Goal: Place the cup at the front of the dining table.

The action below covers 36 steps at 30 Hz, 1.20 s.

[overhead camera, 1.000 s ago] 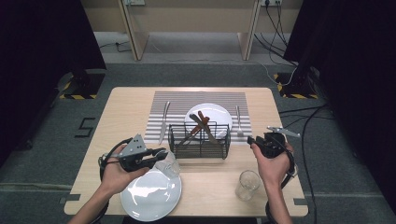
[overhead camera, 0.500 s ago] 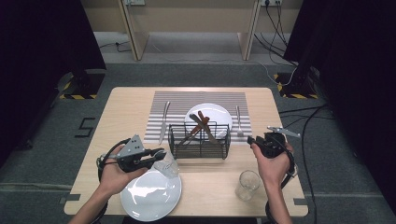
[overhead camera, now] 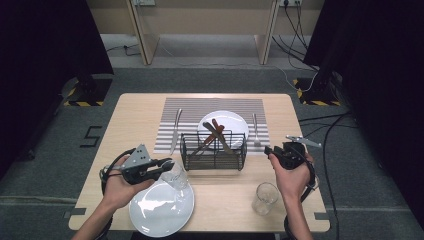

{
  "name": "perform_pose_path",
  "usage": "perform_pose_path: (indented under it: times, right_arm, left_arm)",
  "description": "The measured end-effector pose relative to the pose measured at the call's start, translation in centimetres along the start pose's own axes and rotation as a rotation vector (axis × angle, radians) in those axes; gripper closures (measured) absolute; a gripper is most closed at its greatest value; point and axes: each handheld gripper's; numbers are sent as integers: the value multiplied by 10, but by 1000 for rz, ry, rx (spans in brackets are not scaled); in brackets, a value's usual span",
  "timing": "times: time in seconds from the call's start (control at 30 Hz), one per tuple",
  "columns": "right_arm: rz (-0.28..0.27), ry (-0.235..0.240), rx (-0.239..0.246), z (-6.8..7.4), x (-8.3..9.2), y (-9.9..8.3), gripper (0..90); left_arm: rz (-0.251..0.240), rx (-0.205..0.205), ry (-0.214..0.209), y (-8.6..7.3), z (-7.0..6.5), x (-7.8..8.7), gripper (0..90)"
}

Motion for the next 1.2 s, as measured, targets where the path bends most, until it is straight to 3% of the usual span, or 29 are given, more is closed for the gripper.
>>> perform_pose_path:
  times: [1.2]
  right_arm:
    - [-8,-1,-15,-2,2,0,582]
  left_arm:
    - [-36,26,60,-6,16,22,789]
Point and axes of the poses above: each handheld gripper's, and its own axes: x roughly backward along the jaws, y roughly out of its top, z roughly to its left, and after that the axes turned 3 degrees about x, right-handed
